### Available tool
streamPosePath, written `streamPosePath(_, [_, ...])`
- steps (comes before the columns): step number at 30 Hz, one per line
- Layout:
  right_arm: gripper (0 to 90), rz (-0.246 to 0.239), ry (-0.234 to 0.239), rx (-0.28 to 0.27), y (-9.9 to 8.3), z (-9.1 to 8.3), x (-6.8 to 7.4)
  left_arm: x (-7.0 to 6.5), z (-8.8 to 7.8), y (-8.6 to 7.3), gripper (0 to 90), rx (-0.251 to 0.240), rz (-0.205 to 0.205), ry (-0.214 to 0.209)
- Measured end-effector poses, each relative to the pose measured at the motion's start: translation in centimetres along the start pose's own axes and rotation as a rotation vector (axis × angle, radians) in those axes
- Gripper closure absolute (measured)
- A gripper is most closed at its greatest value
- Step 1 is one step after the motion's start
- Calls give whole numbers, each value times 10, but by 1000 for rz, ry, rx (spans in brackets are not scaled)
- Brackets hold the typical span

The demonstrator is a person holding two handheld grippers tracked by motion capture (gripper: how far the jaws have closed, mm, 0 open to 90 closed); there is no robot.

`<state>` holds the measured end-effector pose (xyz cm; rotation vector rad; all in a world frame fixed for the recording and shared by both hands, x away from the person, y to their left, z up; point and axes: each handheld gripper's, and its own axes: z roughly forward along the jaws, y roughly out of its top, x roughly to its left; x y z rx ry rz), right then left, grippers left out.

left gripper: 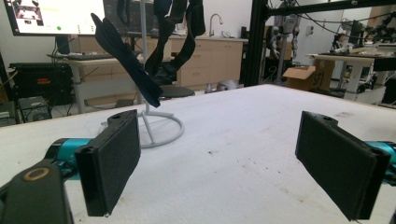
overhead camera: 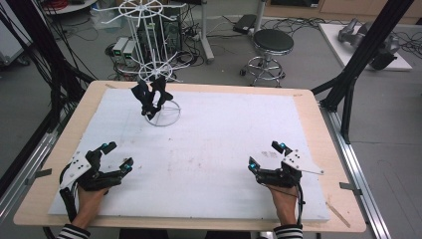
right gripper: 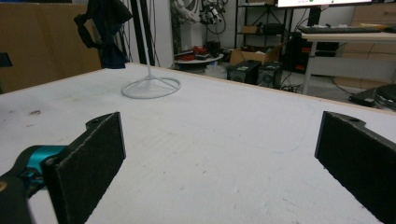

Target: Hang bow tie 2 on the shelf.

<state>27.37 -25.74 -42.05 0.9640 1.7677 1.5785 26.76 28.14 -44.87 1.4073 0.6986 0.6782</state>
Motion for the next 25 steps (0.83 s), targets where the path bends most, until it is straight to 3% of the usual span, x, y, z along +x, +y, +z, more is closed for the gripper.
streamPosePath(12, [10,-19,10,14,-2,6,2,1,0,-3,146,6,-9,1])
streamPosePath(25, [10,1,6,-4,-1,4,1,3,-1,0,146,-8,-14,3])
